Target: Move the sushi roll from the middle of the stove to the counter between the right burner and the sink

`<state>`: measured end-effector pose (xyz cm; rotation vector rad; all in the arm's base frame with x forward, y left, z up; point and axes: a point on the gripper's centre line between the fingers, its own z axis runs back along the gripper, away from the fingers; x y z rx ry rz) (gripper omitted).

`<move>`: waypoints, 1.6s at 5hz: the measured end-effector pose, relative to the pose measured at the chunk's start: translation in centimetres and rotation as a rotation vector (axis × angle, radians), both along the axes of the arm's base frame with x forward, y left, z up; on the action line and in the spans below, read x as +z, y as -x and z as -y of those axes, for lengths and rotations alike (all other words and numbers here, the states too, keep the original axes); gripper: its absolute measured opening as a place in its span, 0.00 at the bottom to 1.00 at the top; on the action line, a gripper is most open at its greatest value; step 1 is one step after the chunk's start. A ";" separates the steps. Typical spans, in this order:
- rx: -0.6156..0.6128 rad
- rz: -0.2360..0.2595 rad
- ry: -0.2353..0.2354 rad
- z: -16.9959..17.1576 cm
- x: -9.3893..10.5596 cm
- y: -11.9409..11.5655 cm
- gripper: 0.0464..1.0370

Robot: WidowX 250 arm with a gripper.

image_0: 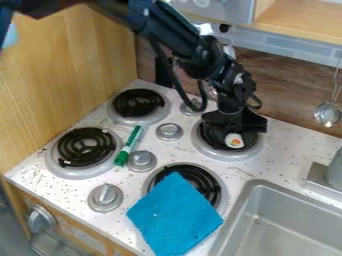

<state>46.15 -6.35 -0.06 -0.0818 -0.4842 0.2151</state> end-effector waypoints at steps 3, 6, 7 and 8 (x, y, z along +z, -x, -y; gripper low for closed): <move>-0.015 -0.021 -0.004 1.1 -1.1 -1.3 0.62; -0.078 -0.028 0.006 2.9 -1.5 -1.6 0.62; -0.112 -0.046 0.000 4.0 -2.2 -0.6 0.62; -0.114 -0.048 -0.002 4.0 -2.5 -0.4 0.62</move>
